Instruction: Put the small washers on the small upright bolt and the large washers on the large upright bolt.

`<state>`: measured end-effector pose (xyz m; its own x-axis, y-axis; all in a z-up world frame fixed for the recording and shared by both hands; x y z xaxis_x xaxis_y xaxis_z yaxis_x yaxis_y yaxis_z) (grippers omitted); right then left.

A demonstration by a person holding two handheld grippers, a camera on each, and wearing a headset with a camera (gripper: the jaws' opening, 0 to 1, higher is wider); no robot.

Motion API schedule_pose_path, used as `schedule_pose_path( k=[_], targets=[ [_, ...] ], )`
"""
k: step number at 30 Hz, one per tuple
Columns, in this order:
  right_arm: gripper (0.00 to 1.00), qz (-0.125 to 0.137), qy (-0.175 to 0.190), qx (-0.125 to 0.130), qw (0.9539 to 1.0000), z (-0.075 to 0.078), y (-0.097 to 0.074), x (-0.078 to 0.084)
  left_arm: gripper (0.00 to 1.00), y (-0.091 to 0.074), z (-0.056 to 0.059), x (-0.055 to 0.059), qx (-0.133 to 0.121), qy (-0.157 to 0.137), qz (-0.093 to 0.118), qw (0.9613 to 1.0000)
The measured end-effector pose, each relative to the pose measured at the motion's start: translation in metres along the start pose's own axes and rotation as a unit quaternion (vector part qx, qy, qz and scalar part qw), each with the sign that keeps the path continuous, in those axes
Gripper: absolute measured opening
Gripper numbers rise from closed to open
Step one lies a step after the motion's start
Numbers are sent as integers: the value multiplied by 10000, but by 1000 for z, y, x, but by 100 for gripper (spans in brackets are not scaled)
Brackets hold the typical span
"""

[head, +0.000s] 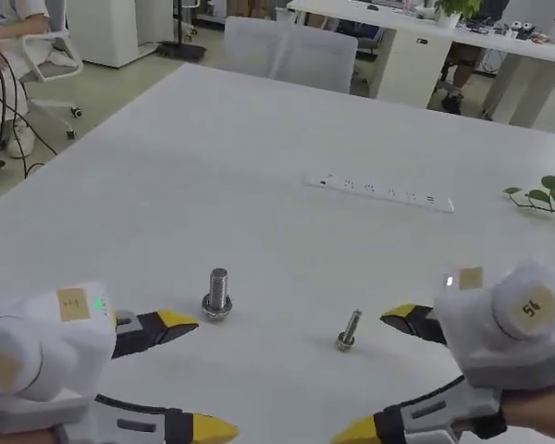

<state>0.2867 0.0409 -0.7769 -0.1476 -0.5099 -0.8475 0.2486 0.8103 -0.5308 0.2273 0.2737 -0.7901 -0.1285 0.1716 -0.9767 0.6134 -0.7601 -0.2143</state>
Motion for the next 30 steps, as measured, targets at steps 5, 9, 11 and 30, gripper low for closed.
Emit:
schedule_pose_path(
  k=[5,9,11,30],
  targets=[
    [100,235,105,138,9996,-9,-7,2,68,-3,2,-1,-22,5,8,10000],
    [100,407,168,226,9988,-17,-10,3,68,-6,3,-2,-46,-11,12,10000],
    [100,479,190,266,9983,-20,-11,4,68,-7,5,-2,-49,-25,9,10000],
    [100,725,290,372,9962,-31,-14,4,91,-20,14,1,-212,-537,-11,9983]
  ],
)
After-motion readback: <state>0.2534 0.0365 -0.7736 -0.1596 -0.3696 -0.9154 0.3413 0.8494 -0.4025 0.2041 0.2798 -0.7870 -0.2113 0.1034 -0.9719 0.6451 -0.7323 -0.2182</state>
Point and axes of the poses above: the centre of the closed fingertips' face, and the gripper's own axes: y roughly forward along the fingers, z roughly to its right, x roughly out of its underside, the point moved 8 cm from there along -y, roughly backward along the fingers, and after that the axes turned 13 degrees about z, right-handed, at the moved point
